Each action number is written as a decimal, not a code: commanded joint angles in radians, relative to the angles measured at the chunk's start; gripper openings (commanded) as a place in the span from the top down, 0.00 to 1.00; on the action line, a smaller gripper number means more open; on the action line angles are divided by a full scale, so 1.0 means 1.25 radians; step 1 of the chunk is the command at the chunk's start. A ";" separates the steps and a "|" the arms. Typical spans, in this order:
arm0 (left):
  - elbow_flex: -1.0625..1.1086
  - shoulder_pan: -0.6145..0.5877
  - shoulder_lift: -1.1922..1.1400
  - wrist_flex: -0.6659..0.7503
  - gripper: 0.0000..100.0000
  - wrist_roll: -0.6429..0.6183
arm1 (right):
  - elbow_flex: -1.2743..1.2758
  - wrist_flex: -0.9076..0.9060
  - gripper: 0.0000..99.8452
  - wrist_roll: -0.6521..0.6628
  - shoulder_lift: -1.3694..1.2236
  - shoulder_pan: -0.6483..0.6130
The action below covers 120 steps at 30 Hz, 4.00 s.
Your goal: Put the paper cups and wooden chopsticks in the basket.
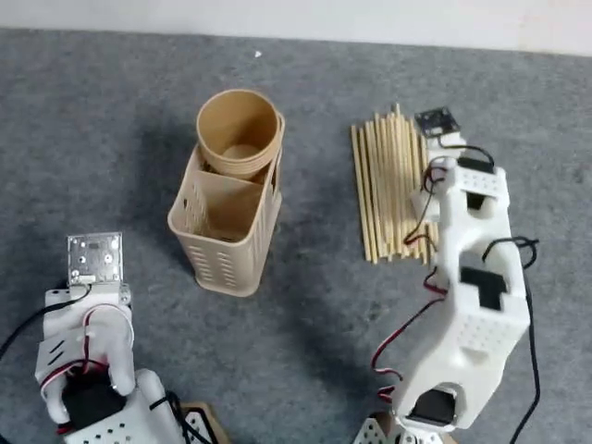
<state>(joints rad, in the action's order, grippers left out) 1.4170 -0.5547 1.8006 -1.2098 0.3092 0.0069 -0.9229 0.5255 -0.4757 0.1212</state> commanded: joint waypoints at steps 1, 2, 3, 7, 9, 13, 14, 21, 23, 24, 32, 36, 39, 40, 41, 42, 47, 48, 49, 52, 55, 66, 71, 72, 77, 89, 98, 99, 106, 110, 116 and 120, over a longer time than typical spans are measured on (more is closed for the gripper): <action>0.002 0.008 0.004 0.015 0.83 -0.007 | -0.099 0.009 0.89 0.007 -0.069 0.006; 0.002 0.008 0.004 0.016 0.83 -0.007 | -0.114 0.009 0.89 0.007 -0.090 0.006; 0.002 0.008 0.004 0.016 0.83 -0.007 | -0.127 0.009 0.89 0.007 -0.107 0.006; 0.009 0.008 0.004 0.016 0.83 -0.007 | -0.149 0.009 1.00 0.004 -0.142 0.015; 0.015 0.009 0.004 0.016 0.83 -0.007 | -0.149 0.006 0.99 0.002 -0.141 0.020; 0.015 0.009 0.004 0.016 0.83 -0.007 | -0.150 0.004 0.99 -0.010 -0.137 0.044; 0.018 0.010 0.004 0.016 0.83 -0.007 | -0.153 0.004 0.99 -0.032 -0.128 0.050; 0.019 0.013 0.004 0.016 0.83 -0.007 | -0.223 -0.099 0.99 -0.146 0.120 0.037; 0.019 0.013 0.004 0.016 0.83 -0.007 | -0.251 -0.143 0.99 -0.179 0.209 0.008; 0.019 0.013 0.004 0.016 0.83 -0.007 | -0.266 -0.165 0.99 -0.195 0.256 -0.010; 0.020 0.013 0.004 0.016 0.83 -0.007 | -0.326 -0.285 0.99 -0.315 0.656 -0.234; 0.020 0.013 0.004 0.016 0.83 -0.009 | -0.293 -0.211 0.99 -0.361 0.813 -0.363; 0.029 0.013 0.004 0.016 0.83 -0.009 | -0.195 -0.088 0.99 -0.376 0.870 -0.458; 0.034 0.013 0.004 0.016 0.83 -0.009 | -0.161 -0.044 0.99 -0.377 0.881 -0.490; 0.036 0.013 0.004 0.016 0.83 -0.009 | -0.123 0.002 0.99 -0.377 0.888 -0.517; 0.036 0.013 0.004 0.016 0.83 -0.009 | -0.084 0.048 0.99 -0.377 0.892 -0.542; 0.036 0.013 0.004 0.016 0.83 -0.009 | 0.098 0.242 0.99 -0.382 0.888 -0.611; 0.036 0.013 0.004 0.016 0.83 -0.009 | 0.128 0.277 0.99 -0.396 0.888 -0.613; 0.036 0.013 0.004 0.016 0.83 -0.009 | 0.157 0.303 0.99 -0.414 0.888 -0.613; 0.042 0.013 0.004 0.028 0.83 -0.009 | 0.222 0.353 0.99 -0.455 0.891 -0.613; 0.057 0.013 0.004 0.049 0.83 -0.009 | 0.272 0.373 0.99 -0.492 0.895 -0.613; 0.062 0.014 0.004 0.055 0.83 -0.009 | 0.306 0.428 0.99 -0.500 0.893 -0.662; 0.062 0.042 0.004 0.050 0.83 -0.009 | 0.171 0.359 0.99 -0.500 0.883 -0.671; 0.062 0.044 0.004 0.050 0.83 -0.009 | 0.159 0.359 0.99 -0.500 0.878 -0.671; 0.062 0.042 0.004 0.050 0.83 -0.009 | 0.164 0.360 0.99 -0.503 0.840 -0.671; 0.071 0.039 0.004 0.054 0.83 -0.007 | 0.416 0.412 0.99 -0.539 0.884 -0.694; 0.071 0.041 0.004 0.052 0.83 -0.007 | 0.554 0.323 0.97 -0.454 1.104 -0.767; 0.071 0.042 0.004 0.052 0.83 -0.007 | 0.560 0.314 0.95 -0.454 1.116 -0.767; 0.071 0.042 0.004 0.050 0.83 -0.006 | 0.558 0.230 0.89 -0.442 1.132 -0.763; 0.072 0.042 0.004 0.050 0.83 -0.006 | 0.434 0.083 0.89 -0.372 1.130 -0.758; 0.072 0.042 0.004 0.050 0.83 -0.006 | 0.190 -0.258 0.89 -0.302 1.134 -0.618; 0.072 0.042 0.003 0.049 0.83 -0.006 | 0.079 -0.409 0.89 -0.223 1.124 -0.343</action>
<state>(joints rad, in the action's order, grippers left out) 1.5106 -0.5117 1.8006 -1.1607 0.3092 0.2079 -1.3126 0.1788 0.9191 -0.5493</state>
